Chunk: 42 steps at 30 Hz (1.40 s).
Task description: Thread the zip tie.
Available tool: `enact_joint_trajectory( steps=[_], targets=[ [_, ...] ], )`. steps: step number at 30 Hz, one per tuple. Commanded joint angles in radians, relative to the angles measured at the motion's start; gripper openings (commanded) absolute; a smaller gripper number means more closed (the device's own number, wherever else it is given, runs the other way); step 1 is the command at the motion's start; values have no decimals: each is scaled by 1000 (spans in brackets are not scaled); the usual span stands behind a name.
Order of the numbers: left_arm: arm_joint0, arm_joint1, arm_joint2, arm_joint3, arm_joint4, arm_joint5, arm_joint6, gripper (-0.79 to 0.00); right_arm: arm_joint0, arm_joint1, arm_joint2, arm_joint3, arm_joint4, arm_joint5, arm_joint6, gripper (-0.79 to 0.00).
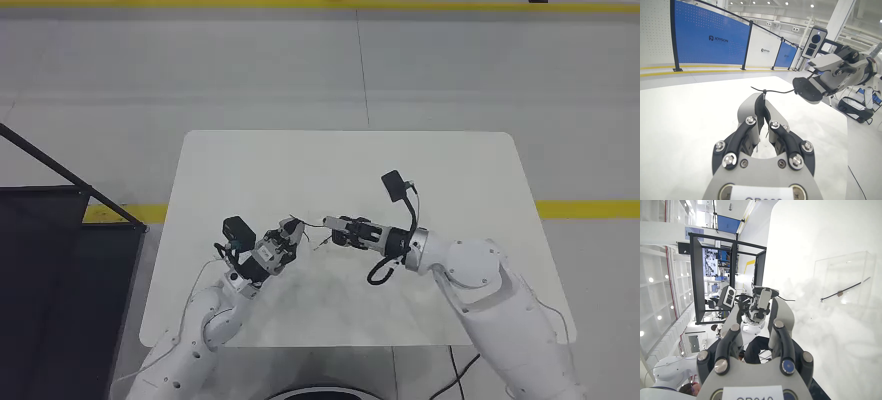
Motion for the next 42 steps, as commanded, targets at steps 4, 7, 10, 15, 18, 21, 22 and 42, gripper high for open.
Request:
enact_joint_trajectory(
  steps=[4, 7, 10, 15, 18, 21, 22, 42],
  targets=[
    [2, 0, -18, -22, -82, -39, -13, -785, 2, 15, 40, 5, -37, -28, 90, 0],
    [5, 0, -30, -37, -143, -63, -39, -785, 11, 23, 54, 20, -84, -44, 136, 0],
    [6, 0, -36, -50, -200, -78, -75, -785, 8, 31, 69, 25, -155, -25, 131, 0],
    [6, 0, -37, -51, -201, -78, -80, -785, 8, 31, 69, 25, -155, -25, 131, 0],
    [6, 0, -37, -51, -201, -78, -80, -785, 8, 31, 69, 25, -155, -25, 131, 0],
    [10, -3, -32, -62, -214, -44, -90, -785, -1, 30, 58, 16, -174, -78, 104, 0],
    [10, -6, -27, -68, -222, -24, -90, -785, -1, 30, 50, 17, -195, -121, 91, 0],
    [-24, -38, 36, -59, -389, 46, -173, -785, 177, -21, -117, 331, -157, -437, 53, -135]
  ],
)
